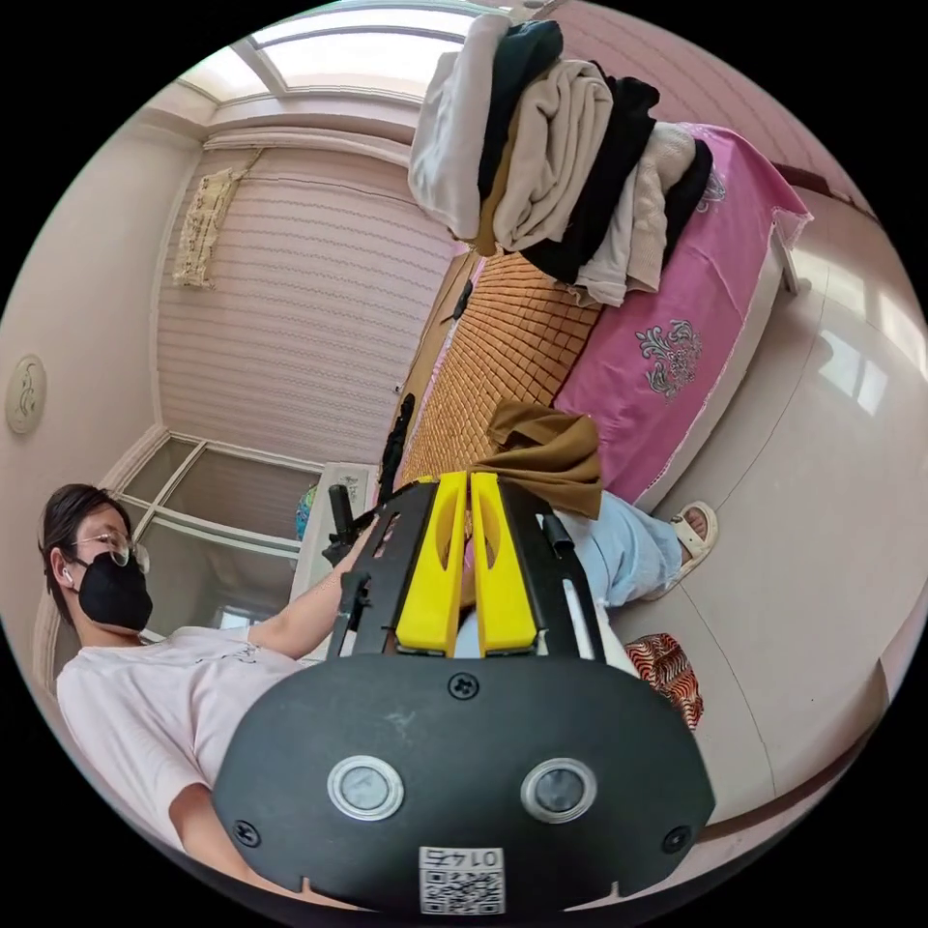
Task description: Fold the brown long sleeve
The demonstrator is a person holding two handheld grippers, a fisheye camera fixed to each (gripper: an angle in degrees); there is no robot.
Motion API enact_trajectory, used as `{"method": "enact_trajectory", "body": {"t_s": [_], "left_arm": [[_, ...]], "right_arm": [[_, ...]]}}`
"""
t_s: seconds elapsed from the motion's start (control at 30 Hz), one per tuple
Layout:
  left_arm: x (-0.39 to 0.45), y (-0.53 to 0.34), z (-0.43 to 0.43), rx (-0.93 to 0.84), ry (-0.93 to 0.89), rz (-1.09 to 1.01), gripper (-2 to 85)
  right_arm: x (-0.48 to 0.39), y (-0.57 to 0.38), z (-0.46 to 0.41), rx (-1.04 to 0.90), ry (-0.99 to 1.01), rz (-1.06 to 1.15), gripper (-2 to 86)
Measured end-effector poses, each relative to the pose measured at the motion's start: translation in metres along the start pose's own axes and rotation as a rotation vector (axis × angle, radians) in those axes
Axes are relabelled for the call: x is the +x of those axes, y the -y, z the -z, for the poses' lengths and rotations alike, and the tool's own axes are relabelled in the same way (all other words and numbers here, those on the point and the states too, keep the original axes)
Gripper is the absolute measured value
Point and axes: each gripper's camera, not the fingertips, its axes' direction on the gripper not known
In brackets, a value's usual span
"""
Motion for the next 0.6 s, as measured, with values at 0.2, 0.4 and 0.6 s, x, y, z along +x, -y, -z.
{"method": "enact_trajectory", "body": {"t_s": [0.2, 0.4, 0.6], "left_arm": [[0.016, 0.069, -0.072, -0.136, 0.009, -0.017, 10.4], [0.021, 0.081, -0.103, -0.259, 0.073, -0.040, 3.8], [0.019, 0.035, -0.012, -0.083, -0.085, -0.091, -0.8]], "right_arm": [[0.012, -0.004, -0.004, -0.068, -0.043, -0.011, -0.1], [0.014, -0.004, -0.002, -0.111, -0.092, 0.001, 0.0], [-0.003, 0.003, 0.014, -0.025, -0.076, 0.119, -0.1]]}}
